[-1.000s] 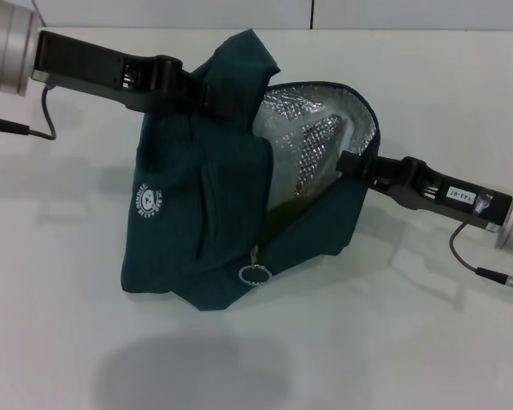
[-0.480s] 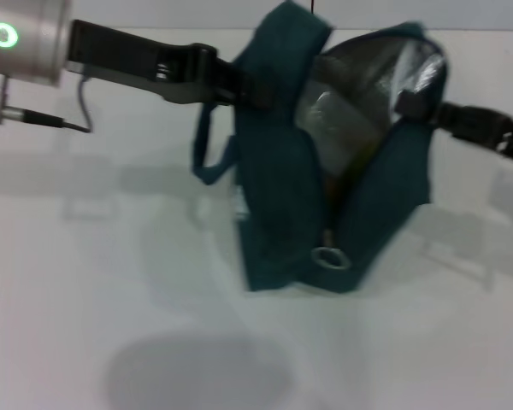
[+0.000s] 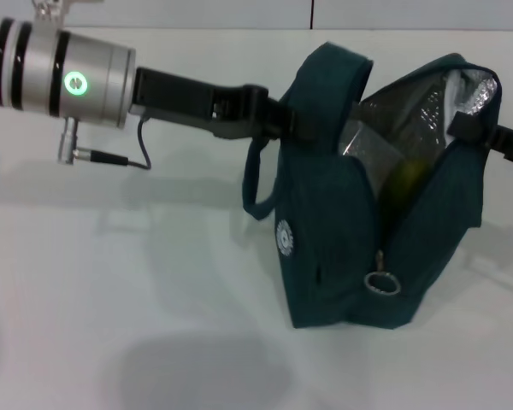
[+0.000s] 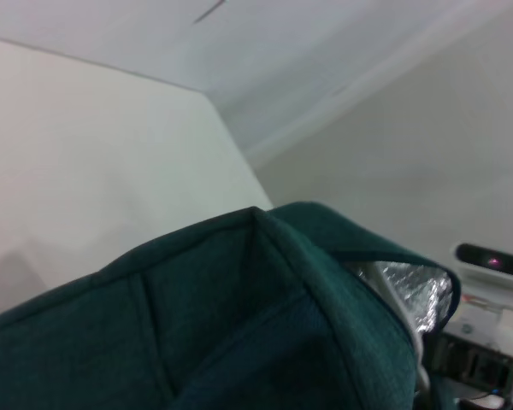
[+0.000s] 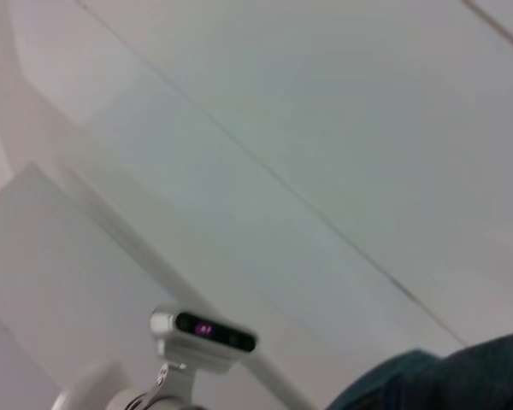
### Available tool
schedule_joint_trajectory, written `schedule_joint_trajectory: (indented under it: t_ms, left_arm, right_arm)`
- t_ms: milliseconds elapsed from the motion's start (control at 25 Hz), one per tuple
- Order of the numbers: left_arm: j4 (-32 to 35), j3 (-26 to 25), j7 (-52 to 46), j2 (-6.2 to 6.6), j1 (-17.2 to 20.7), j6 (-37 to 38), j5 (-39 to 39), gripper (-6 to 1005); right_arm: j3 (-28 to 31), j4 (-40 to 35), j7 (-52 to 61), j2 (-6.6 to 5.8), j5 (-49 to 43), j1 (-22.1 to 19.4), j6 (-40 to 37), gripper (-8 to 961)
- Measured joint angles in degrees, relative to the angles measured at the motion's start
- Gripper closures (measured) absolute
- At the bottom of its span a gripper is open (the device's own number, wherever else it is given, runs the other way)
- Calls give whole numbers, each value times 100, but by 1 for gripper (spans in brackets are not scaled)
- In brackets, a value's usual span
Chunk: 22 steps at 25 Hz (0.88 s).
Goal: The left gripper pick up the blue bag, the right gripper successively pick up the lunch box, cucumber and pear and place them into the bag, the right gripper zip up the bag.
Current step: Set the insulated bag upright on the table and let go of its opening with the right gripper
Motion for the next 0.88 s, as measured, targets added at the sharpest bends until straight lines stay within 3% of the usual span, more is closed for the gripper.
schedule_joint_trajectory:
  t_ms: [600,880]
  left_arm:
    - [-161,158,56,12,108,-159,28,958]
    - [-165,152,41,21,103,-162,1,959]
  right_arm:
    - [174,42,-109,-47,-158,2,77,908]
    - [239,31,-297,-128,-171,-90,-26,697]
